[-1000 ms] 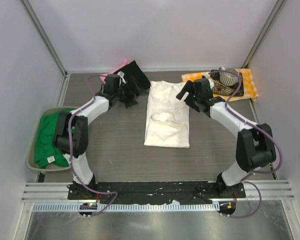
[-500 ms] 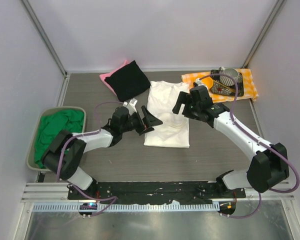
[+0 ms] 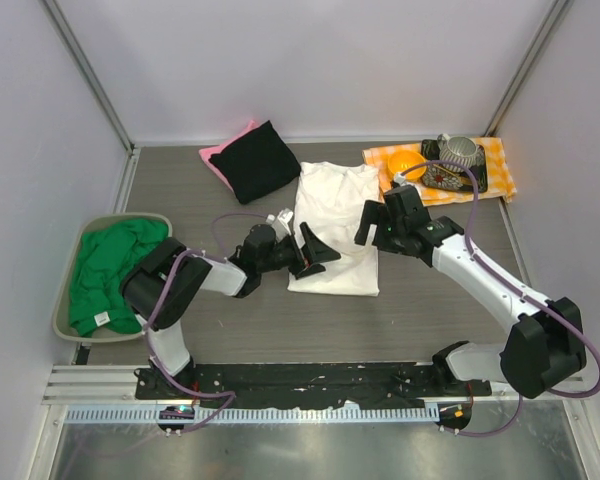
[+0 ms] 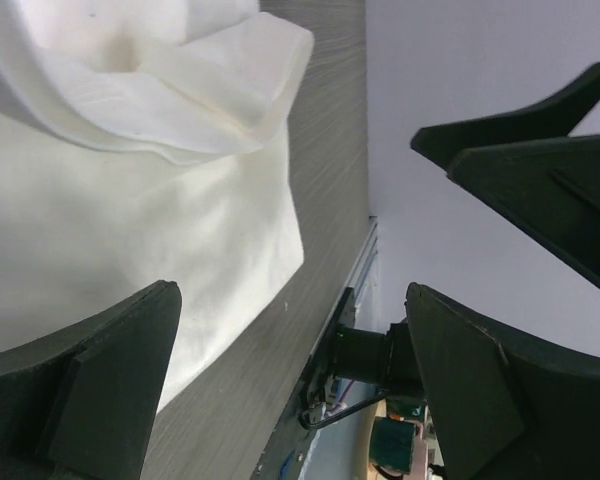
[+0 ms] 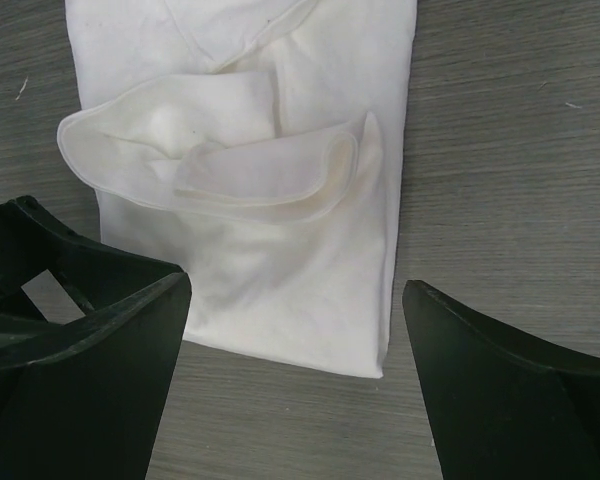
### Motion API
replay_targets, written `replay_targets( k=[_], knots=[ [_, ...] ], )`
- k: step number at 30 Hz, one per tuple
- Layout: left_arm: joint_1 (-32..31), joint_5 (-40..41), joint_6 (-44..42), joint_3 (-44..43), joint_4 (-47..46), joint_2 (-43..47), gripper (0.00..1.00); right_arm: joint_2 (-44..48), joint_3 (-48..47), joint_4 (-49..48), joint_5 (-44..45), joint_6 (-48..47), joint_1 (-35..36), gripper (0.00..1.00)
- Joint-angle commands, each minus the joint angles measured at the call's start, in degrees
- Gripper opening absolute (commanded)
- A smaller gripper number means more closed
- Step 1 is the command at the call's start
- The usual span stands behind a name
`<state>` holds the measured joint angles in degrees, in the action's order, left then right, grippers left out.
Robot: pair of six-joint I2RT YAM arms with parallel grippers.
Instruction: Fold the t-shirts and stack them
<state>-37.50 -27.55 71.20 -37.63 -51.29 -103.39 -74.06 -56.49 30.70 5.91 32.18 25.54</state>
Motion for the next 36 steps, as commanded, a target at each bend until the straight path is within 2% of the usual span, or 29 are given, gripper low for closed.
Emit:
replay_targets(
  k=[1, 4, 8, 15, 20, 27, 36],
  knots=[
    [0.0, 2.0, -6.5, -4.9, 17.0, 2.8, 1.00, 1.7, 0.4, -0.3, 1.6, -1.3, 0.1, 0.93],
    [0.0, 5.6, -11.9, -7.5, 27.4, 4.3, 1.00, 1.1, 0.8, -0.9, 0.9, -1.2, 0.1, 0.93],
    [0.0, 7.3, -14.5, -9.2, 32.5, 4.3, 1.00, 0.7, 1.4, -3.4, -2.8, 0.0, 0.1, 0.93],
    [-0.1, 8.9, -14.9, -6.0, 30.9, 2.4, 1.00, -0.8, 2.0, -9.8, -11.9, 6.7, 0.1, 0.93],
    [0.0, 9.3, -14.0, -2.8, 27.5, 0.9, 1.00, -3.1, 3.9, -16.6, -17.7, 15.0, 0.2, 0.93],
    [-0.1, 9.2, -13.2, -0.2, 24.7, 0.1, 1.00, -8.5, 8.5, -25.4, -20.7, 22.2, 0.7, 0.93],
    [-0.1, 9.3, -13.0, 1.5, 23.6, 1.1, 1.00, -15.7, 8.7, -32.7, -21.0, 26.4, 1.2, 0.93]
  ],
)
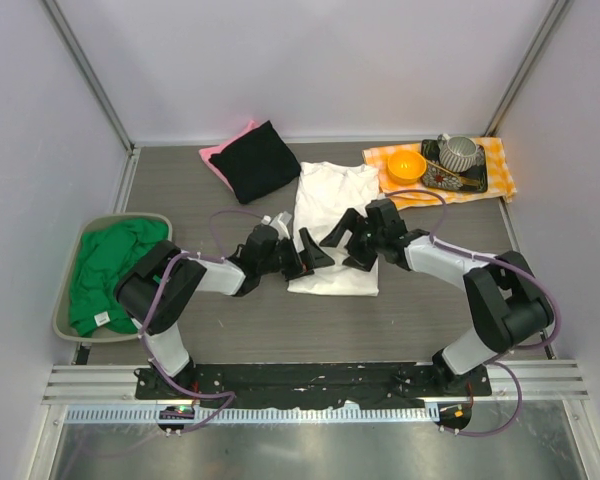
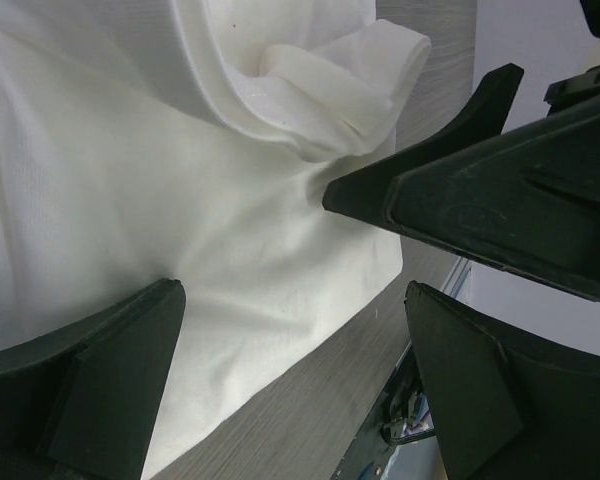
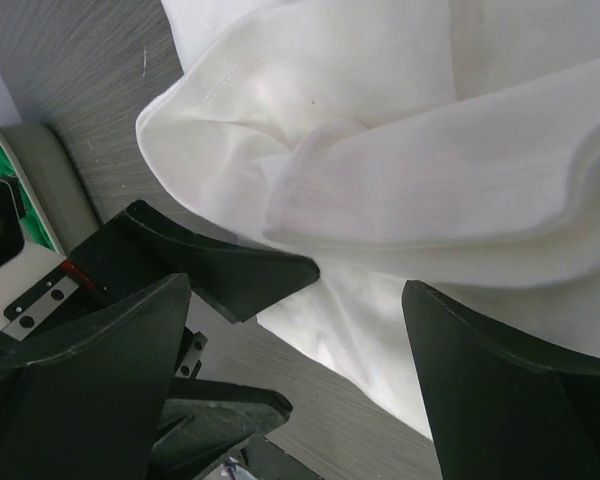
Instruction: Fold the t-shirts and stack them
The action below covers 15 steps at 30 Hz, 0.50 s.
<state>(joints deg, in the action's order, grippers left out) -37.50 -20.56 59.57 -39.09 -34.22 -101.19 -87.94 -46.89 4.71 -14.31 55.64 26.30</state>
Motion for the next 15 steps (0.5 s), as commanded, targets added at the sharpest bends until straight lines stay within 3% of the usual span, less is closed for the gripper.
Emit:
replay_targets(
  k=[1, 15],
  knots=[
    [-0.2, 2.3, -1.2, 3.2, 6.4, -1.1, 1.00, -2.4, -1.4, -7.1, -0.2, 2.6, 0.4, 0.93],
    [-0.2, 2.6, -1.4, 7.5, 5.5, 1.3, 1.00, -15.2, -17.7, -5.2, 5.4, -2.6, -2.7, 0.93]
  ],
)
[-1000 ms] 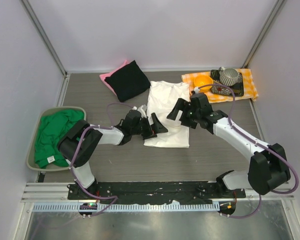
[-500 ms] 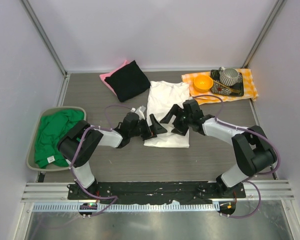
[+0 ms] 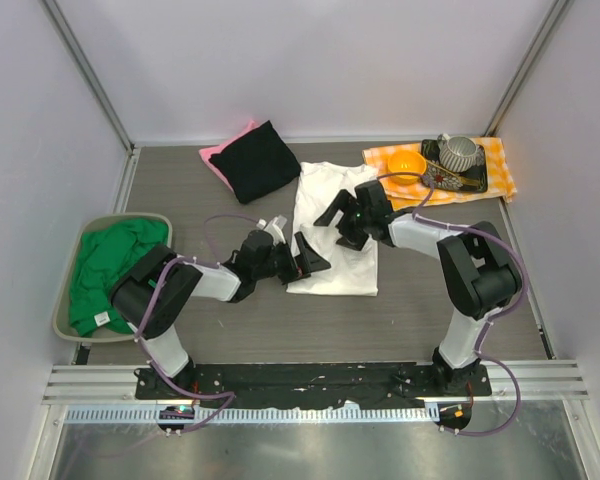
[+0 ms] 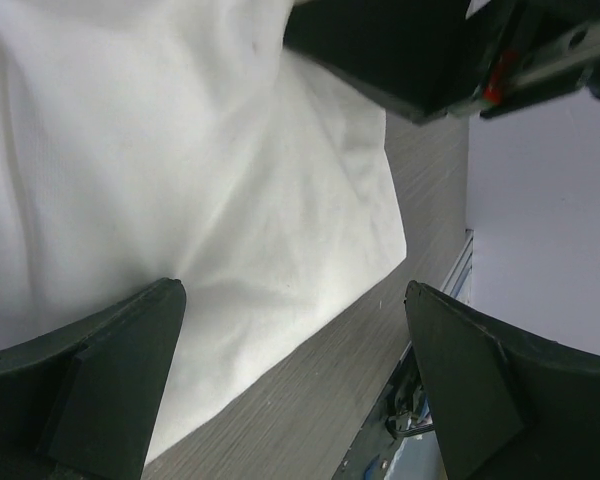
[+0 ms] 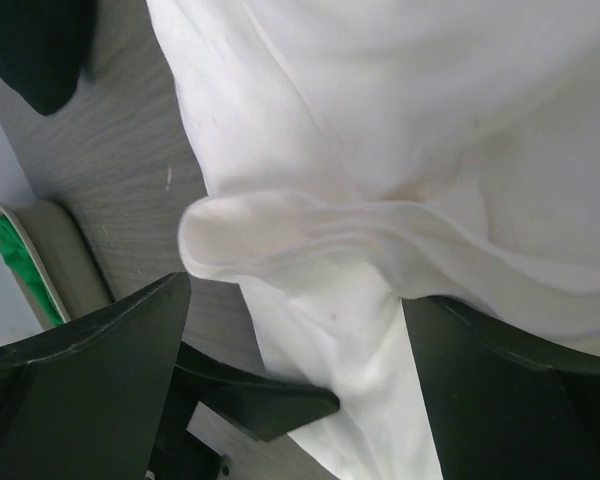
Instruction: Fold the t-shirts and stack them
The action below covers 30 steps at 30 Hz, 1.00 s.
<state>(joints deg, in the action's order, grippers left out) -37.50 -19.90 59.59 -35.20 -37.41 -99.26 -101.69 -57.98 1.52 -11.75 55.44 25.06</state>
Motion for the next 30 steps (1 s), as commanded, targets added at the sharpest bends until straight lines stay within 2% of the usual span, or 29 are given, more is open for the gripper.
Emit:
replay_targets(
  k=[1, 8, 11, 12, 15, 16, 17, 19, 22, 26, 30],
  knots=[
    [-0.2, 2.0, -1.3, 4.1, 8.3, -0.7, 1.00, -2.5, -7.7, -1.9, 3.2, -2.8, -1.7, 0.93],
    [-0.1, 1.4, -1.1, 5.2, 7.2, -1.3, 1.00, -5.8, -17.5, 3.4, 6.5, -8.1, -4.1, 0.93],
    [-0.4, 1.1, -0.8, 4.8, 7.3, 0.5, 1.00, -3.4, -18.9, 6.3, 8.5, -12.3, -4.0, 0.93],
    [-0.4, 1.1, -0.7, 4.5, 7.8, 1.7, 1.00, 0.1, -18.6, 6.5, 8.7, -13.2, -3.7, 0.93],
    [-1.3, 3.1, -2.8, 1.2, 16.1, 8.6, 1.00, 8.2, -17.5, 11.7, 14.8, -18.3, -2.0, 0.94],
    [-1.6, 3.8, -4.5, -0.3, 23.5, 10.5, 1.00, 10.2, -17.1, 13.2, 16.9, -19.3, -1.7, 0.95],
    [-1.8, 5.0, -5.1, -1.7, 27.2, 13.9, 1.00, 12.4, -16.2, 14.9, 17.9, -21.0, -1.3, 0.96],
    [-1.9, 5.3, -6.5, -5.8, 37.0, 15.9, 1.00, 18.1, -14.5, 20.0, 19.5, -21.5, -1.2, 0.96],
    [-2.3, 5.0, -8.4, -8.0, 46.7, 18.0, 1.00, 26.5, -8.1, 25.9, 22.4, -22.5, -0.9, 0.96],
    [-2.8, 8.3, -6.9, -2.2, 48.5, 23.8, 1.00, 37.4, 5.6, 29.2, 22.7, -21.2, -0.8, 0.96],
    [-3.1, 9.2, -5.6, 2.8, 48.4, 27.1, 1.00, 45.8, 13.3, 31.5, 19.3, -18.1, -0.7, 0.96]
  ],
)
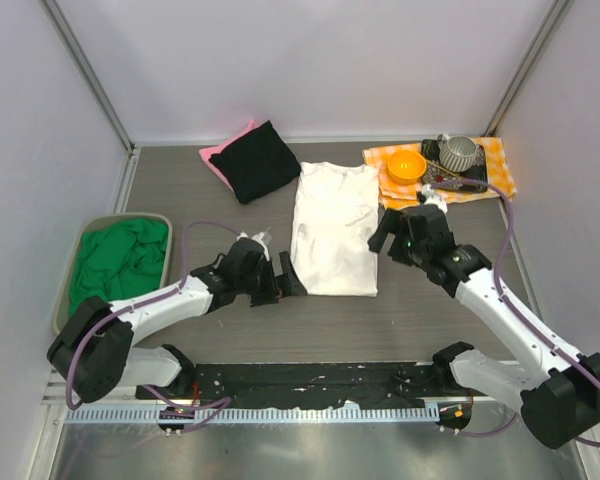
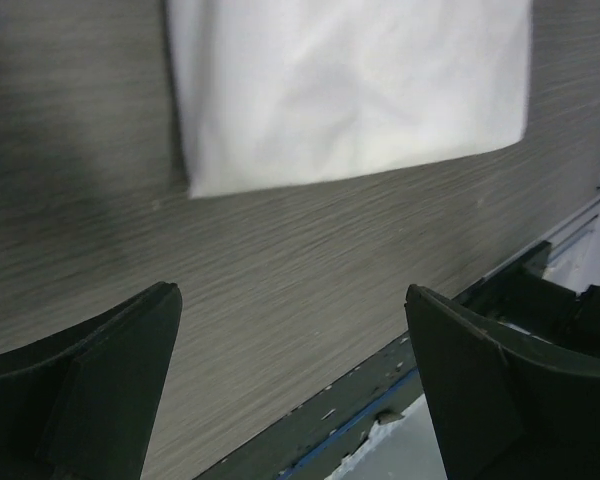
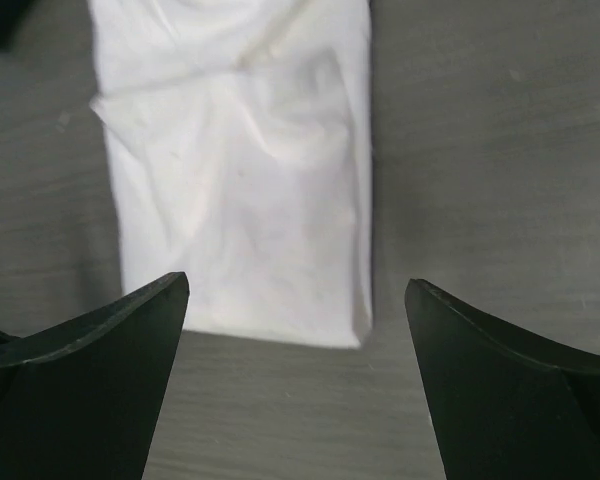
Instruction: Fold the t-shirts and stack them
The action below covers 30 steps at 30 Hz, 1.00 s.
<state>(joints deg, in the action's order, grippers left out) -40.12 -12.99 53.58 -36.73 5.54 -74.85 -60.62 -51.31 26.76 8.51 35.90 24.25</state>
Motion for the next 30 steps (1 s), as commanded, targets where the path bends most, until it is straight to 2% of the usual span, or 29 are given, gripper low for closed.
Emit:
replay_targets(
  k=[1, 5, 11, 17, 23, 26, 27, 29, 30],
  knots=[
    [-0.4, 3.4, 0.6, 5.3, 5.0, 3.6, 1.00, 6.3, 8.5, 6.5, -1.0, 2.1, 0.2, 0.96],
    [-0.4, 3.4, 2.1, 9.7, -0.6, 1.9, 1.00, 10.6, 10.5, 7.9, -2.1, 2.5, 0.4, 0.96],
    [-0.4, 4.6, 4.4, 11.4, -8.6, -3.2, 1.00, 11.7, 12.9, 7.6, -5.5, 3.8, 0.4, 0.94],
    [-0.5, 5.8, 6.3, 9.7, -10.8, -11.9, 0.96, 13.2, 15.4, 7.1, -6.0, 4.5, 0.4, 0.93],
    [-0.2, 8.2, 8.5, 9.5, -11.3, -16.6, 0.95, 14.4, 15.8, 6.9, -6.4, 4.9, 0.4, 0.91],
    [0.2, 8.3, 8.6, 9.5, -11.9, -18.2, 0.90, 14.7, 16.3, 6.8, -7.3, 5.1, 0.4, 0.89],
    [0.4, 8.4, 8.7, 9.5, -12.0, -18.7, 0.85, 14.8, 16.6, 6.7, -7.5, 5.1, 0.5, 0.89],
    [0.6, 8.2, 8.9, 9.7, -12.6, -19.2, 0.79, 15.4, 16.9, 6.7, -7.7, 5.4, 0.5, 0.89],
    [0.7, 7.9, 8.8, 9.6, -12.6, -19.6, 0.71, 15.6, 16.9, 6.6, -7.7, 5.4, 0.5, 0.89]
  ],
)
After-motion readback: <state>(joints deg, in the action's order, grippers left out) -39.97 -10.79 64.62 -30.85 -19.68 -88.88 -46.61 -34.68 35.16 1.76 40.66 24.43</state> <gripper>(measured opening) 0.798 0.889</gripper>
